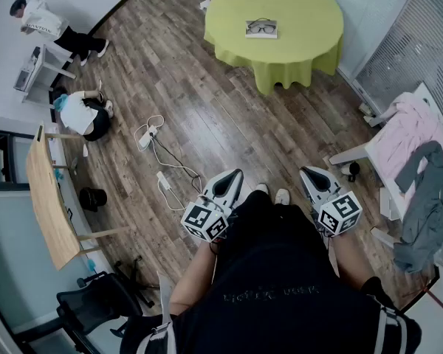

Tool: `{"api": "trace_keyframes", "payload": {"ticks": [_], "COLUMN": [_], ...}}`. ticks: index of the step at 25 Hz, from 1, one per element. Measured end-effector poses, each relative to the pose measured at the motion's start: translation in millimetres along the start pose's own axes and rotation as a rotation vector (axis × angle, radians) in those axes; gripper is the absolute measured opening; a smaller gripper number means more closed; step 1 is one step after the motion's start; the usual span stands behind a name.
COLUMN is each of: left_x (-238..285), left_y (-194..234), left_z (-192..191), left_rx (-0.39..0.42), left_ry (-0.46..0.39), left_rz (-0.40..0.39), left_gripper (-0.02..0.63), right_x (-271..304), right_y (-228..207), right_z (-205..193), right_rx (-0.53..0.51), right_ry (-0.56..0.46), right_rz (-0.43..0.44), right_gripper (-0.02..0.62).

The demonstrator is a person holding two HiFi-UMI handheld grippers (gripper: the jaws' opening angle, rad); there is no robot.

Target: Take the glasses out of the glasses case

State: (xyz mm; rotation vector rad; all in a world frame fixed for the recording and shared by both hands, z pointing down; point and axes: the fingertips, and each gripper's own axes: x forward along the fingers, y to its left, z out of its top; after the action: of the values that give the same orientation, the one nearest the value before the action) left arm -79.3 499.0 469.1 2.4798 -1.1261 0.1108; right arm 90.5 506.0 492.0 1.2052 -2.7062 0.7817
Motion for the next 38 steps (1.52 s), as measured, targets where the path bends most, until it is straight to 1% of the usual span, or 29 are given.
{"api": "trace_keyframes", "payload": {"ticks": [7,13,18,23,29,34,38], "left_x": [0.1,21.7,48.8,78.2,107.3,131.2,147.4], "left_y": [7.2,19.8,42.4,74.2,123.7,164.5,188.1], "left_z": [0.3,8.5,16.8,37.0,60.5,81.0,90.8], "left_rx": [-0.002,0.021,0.001,-0.009,-0.022,-0.033,-0.031], "left_ry": [-0.004,-0.008,-0.010,-0.015,-0.005,-0.003,0.007], "left_rz": [0.020,-0.004,-0.027,-0.042,-0.049,-0.067,-0.090], "left_gripper": [0.017,0.017,0.017,0.017,0.017,0.017,0.017], "right_x": [0.3,14.9,37.9,76.5,132.0,172.9,192.5], "right_y": [-3.5,-18.0,-29.6,-45.8,-62.5,-77.4,-87.8], "right_z": [2.2,13.4,24.1,43.0,73.2,98.4,108.1], "right_rx": [0.016,0.019,0.010,0.013,-0.005,-0.010,-0.004], "right_ry": [-0.021,-0.039,-0.020,0.002,0.030,0.032,0.033], "right_rz": [0.007,-0.011,-0.019,-0.018,-0.019,-0.044,-0.073], "right_gripper": [0.029,0.029,0.029,0.029,0.029,0.029,0.029]}}
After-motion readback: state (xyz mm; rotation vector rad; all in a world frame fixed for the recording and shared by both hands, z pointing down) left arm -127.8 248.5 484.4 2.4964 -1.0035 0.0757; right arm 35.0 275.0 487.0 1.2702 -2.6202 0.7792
